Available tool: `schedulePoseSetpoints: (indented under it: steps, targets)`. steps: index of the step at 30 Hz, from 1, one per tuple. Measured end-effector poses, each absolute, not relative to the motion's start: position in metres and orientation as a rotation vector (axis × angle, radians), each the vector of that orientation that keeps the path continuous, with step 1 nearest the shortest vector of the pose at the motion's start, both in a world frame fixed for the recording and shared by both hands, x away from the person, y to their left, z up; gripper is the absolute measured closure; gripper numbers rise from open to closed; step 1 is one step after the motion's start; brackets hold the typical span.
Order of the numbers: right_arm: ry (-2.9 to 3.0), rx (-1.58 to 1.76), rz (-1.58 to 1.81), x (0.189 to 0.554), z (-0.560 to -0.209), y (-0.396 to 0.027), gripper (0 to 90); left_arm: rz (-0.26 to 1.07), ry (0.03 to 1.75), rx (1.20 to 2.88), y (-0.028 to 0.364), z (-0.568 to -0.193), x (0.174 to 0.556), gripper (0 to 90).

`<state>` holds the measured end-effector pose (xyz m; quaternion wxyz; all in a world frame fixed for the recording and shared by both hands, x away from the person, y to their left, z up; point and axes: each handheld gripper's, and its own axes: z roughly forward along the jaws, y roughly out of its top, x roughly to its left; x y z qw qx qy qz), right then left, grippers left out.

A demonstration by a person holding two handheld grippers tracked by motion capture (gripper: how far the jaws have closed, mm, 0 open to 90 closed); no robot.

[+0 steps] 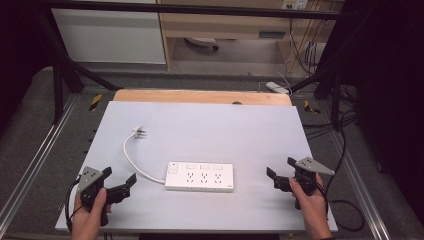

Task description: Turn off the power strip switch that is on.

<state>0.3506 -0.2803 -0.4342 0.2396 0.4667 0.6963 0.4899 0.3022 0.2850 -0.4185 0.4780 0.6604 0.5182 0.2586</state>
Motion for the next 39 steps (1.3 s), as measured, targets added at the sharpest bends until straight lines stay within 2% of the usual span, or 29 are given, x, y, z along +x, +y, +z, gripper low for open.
schedulePoseSetpoints:
  steps: [39]
  targets:
    - [1.871, 1.196, 1.453, 0.338, -0.412, -0.267, 2.1, 0.608, 1.259, 1.651, 0.28, -0.421, 0.304, 6.3]
